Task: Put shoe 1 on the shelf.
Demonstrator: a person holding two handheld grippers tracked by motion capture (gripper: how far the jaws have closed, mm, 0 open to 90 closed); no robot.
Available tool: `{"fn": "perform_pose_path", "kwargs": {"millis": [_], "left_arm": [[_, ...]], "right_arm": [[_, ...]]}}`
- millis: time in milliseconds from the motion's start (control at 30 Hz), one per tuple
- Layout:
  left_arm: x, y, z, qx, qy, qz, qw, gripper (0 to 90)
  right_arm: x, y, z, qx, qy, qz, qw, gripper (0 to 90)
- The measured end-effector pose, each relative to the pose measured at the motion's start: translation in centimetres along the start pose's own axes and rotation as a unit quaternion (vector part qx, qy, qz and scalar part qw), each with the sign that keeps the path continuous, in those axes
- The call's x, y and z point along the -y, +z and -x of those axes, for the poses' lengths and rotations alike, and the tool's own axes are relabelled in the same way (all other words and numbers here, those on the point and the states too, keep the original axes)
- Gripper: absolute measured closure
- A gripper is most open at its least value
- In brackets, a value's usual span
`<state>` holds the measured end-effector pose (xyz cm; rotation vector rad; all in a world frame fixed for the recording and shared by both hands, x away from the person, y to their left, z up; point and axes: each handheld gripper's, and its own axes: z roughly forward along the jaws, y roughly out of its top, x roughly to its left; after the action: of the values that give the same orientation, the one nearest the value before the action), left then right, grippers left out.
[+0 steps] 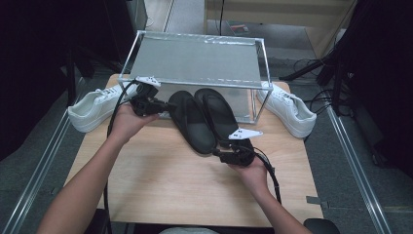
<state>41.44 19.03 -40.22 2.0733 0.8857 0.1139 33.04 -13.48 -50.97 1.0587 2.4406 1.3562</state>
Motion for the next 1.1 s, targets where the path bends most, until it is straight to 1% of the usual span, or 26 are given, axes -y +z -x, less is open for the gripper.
{"fn": "perform_pose_path", "kwargs": {"millis": [33, 100, 167, 267, 367, 400, 467, 500, 533, 567, 600, 633, 700, 733, 767, 800, 833, 867, 900, 967, 1000, 1100], "left_arm": [[-0.5, -0.1, -0.1, -0.004, 0.002, 0.002, 1.0000, 90.0], [-1.6, -0.4, -0.2, -0.004, 0.004, 0.005, 1.0000, 90.0], [-2.7, -0.7, -0.2, -0.005, 0.013, 0.005, 0.9999, 90.0], [-4.2, -1.1, -0.4, -0.013, 0.021, 0.008, 0.9997, 90.0], [-5.8, -1.5, -0.8, -0.015, 0.023, 0.013, 0.9995, 90.0], [-6.3, -1.6, -0.9, -0.021, 0.028, 0.013, 0.9993, 90.0], [-7.1, -1.6, -1.1, -0.026, 0.035, 0.011, 0.9990, 90.0], [-7.5, -1.6, -1.3, -0.029, 0.039, 0.010, 0.9988, 90.0], [-7.9, -1.6, -1.3, -0.033, 0.042, 0.008, 0.9985, 90.0], [-8.3, -1.6, -1.4, -0.034, 0.045, 0.008, 0.9984, 90.0], [-8.6, -1.5, -1.6, -0.033, 0.048, 0.009, 0.9983, 90.0], [-8.9, -1.4, -1.7, -0.035, 0.049, 0.005, 0.9981, 90.0], [-9.1, -1.0, -2.0, -0.044, 0.054, 0.000, 0.9976, 90.0], [-9.2, -0.8, -2.1, -0.044, 0.053, 0.000, 0.9976, 89.9], [-9.2, -0.7, -2.4, -0.045, 0.049, 0.000, 0.9978, 89.9], [-9.2, -0.5, -2.7, -0.045, 0.045, 0.001, 0.9980, 90.0], [-9.2, -0.4, -3.0, -0.043, 0.039, 0.002, 0.9983, 90.0], [-9.2, -0.3, -3.2, -0.043, 0.037, -0.001, 0.9984, 90.0], [-9.2, -0.2, -3.3, -0.042, 0.036, -0.001, 0.9985, 89.9], [-9.0, 0.1, -3.6, -0.045, 0.037, -0.010, 0.9982, 90.0], [-9.0, 0.2, -3.6, -0.046, 0.037, -0.013, 0.9981, 90.0], [-8.8, 0.7, -3.8, -0.056, 0.046, -0.029, 0.9969, 89.9]], "right_arm": [[0.0, 0.0, 0.0, 0.001, -0.001, -0.001, 1.0000, 53.4], [0.1, 0.1, 0.1, 0.000, -0.001, -0.002, 1.0000, 54.2], [0.2, 0.2, 0.1, -0.004, 0.001, -0.004, 1.0000, 55.7], [0.5, 0.5, 0.2, -0.005, 0.001, -0.008, 1.0000, 57.9], [0.7, 0.7, 0.2, -0.002, 0.007, -0.007, 1.0000, 57.7], [0.7, 0.7, 0.2, -0.001, 0.008, -0.007, 0.9999, 58.1], [0.8, 0.7, 0.3, -0.003, 0.008, -0.006, 0.9999, 62.8], [0.8, 0.7, 0.3, -0.001, 0.007, -0.006, 1.0000, 65.1], [0.8, 0.7, 0.3, -0.002, 0.004, -0.007, 1.0000, 68.9], [0.9, 0.8, 0.3, -0.001, 0.002, -0.007, 1.0000, 74.8], [0.9, 0.8, 0.3, -0.001, 0.002, -0.007, 1.0000, 74.8], [1.0, 0.9, 0.4, 0.001, 0.001, -0.012, 0.9999, 78.3], [1.1, 1.1, 0.5, 0.001, 0.003, -0.016, 0.9999, 79.5], [1.2, 1.4, 0.5, 0.001, 0.003, -0.021, 0.9998, 82.8], [1.2, 1.4, 0.5, 0.001, 0.003, -0.021, 0.9998, 82.8], [1.3, 1.7, 0.5, 0.004, -0.004, -0.023, 0.9997, 87.5], [1.3, 1.7, 0.5, 0.004, -0.004, -0.023, 0.9997, 87.5], [1.3, 1.9, 0.4, 0.004, -0.006, -0.026, 0.9996, 89.6], [1.4, 2.2, 0.4, 0.007, -0.010, -0.029, 0.9995, 90.0], [1.6, 2.7, 0.4, 0.006, -0.010, -0.038, 0.9992, 90.0], [1.6, 2.8, 0.4, 0.005, -0.010, -0.037, 0.9993, 90.0], [1.4, 2.9, 0.3, 0.006, -0.010, -0.035, 0.9993, 90.0]]}}
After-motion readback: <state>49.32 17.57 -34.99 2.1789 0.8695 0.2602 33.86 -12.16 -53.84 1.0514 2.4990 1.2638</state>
